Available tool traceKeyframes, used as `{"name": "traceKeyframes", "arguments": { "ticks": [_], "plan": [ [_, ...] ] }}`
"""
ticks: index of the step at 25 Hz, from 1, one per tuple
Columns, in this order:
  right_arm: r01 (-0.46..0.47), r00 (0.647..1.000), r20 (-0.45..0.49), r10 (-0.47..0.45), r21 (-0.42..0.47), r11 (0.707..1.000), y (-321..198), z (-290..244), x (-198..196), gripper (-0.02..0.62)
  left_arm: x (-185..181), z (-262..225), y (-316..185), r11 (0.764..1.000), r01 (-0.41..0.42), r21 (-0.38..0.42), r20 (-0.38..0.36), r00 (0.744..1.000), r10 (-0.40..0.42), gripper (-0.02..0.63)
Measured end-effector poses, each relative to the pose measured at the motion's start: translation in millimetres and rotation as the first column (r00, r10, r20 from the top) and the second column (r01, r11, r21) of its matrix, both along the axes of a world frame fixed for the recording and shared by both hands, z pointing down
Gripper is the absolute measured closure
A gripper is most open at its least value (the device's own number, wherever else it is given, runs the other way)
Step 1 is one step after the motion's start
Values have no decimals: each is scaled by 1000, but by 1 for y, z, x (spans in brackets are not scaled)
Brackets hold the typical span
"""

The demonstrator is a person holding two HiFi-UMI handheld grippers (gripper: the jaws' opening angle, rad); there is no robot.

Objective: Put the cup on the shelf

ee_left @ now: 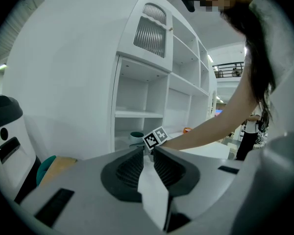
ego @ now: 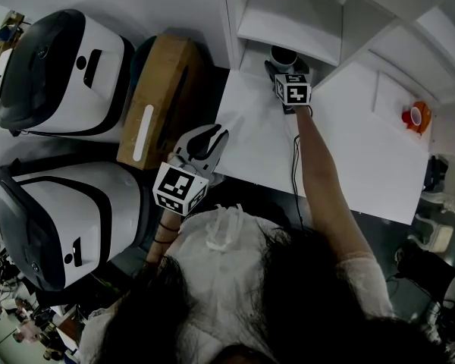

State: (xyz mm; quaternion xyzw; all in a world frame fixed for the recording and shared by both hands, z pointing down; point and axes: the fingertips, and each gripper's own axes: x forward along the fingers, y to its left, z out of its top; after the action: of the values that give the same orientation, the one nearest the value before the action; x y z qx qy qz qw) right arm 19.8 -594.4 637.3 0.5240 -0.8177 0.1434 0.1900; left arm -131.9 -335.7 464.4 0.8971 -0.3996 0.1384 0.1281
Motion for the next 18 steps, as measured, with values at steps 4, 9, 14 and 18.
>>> {"name": "traceKeyframes", "arguments": {
  "ticks": [4, 9, 14, 18],
  "plan": [
    [-30, 998, 59, 34, -66, 997, 3, 4, 1, 256, -3, 0, 3, 1000, 3, 0, 3, 1000, -3, 531],
    [-59, 994, 82, 73, -156, 986, 10, 14, 2, 256, -9, 5, 7, 1000, 13, -18, 7, 1000, -13, 531],
    [-57, 995, 71, 71, -190, 980, 26, 17, 4, 256, -11, 6, 8, 1000, 18, -17, 0, 1000, -18, 531],
    [-71, 993, 82, 89, -202, 977, 44, 16, 8, 256, -11, 2, 6, 1000, 9, -8, -11, 1000, -9, 531]
  ]
}}
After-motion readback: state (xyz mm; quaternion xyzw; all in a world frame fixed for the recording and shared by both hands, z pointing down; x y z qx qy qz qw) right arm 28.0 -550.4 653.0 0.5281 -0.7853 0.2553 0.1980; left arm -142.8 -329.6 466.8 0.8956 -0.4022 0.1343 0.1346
